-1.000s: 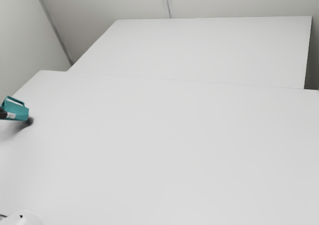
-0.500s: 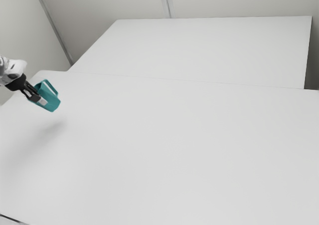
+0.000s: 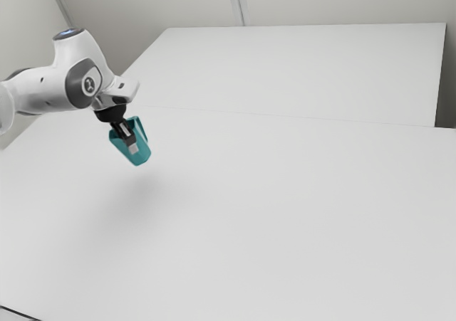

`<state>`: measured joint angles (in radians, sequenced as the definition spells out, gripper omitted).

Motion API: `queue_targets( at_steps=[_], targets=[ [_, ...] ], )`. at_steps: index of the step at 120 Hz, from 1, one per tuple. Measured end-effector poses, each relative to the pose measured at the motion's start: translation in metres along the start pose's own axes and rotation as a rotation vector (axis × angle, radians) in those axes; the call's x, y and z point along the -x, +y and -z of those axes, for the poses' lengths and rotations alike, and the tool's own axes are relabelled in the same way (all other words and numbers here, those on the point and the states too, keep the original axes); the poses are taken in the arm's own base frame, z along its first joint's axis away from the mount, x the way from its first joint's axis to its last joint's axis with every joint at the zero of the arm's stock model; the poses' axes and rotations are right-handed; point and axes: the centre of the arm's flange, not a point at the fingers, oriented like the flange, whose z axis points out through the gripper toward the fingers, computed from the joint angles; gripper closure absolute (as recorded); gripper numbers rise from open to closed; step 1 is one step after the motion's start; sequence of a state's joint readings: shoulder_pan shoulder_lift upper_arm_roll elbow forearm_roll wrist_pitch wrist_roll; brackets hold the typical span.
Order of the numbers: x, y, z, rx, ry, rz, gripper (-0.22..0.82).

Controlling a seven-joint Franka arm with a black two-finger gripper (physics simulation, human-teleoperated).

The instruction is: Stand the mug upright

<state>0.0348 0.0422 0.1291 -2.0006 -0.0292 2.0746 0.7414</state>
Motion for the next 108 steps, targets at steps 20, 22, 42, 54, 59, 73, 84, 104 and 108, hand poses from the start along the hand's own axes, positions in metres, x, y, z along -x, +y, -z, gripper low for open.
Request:
queue_targets(
  at_steps=[20,22,42,54,59,73,84,104,108],
  targets=[
    [-0.007,0.005,-0.016,-0.020,-0.048,0.098,0.78],
    [-0.007,0.003,-0.018,-0.021,-0.053,0.111,0.78],
    [-0.009,0.005,-0.030,-0.022,-0.084,0.202,0.78],
    [-0.018,0.015,-0.039,-0.015,-0.104,0.233,0.78],
    [-0.020,0.017,-0.042,-0.013,-0.110,0.247,0.78],
    [-0.028,0.027,-0.050,-0.005,-0.126,0.276,0.78],
    [-0.033,0.037,-0.055,0.003,-0.143,0.294,0.78],
    [-0.036,0.048,-0.063,0.014,-0.173,0.335,0.78],
    [-0.036,0.049,-0.065,0.016,-0.180,0.343,0.78]
  ],
)
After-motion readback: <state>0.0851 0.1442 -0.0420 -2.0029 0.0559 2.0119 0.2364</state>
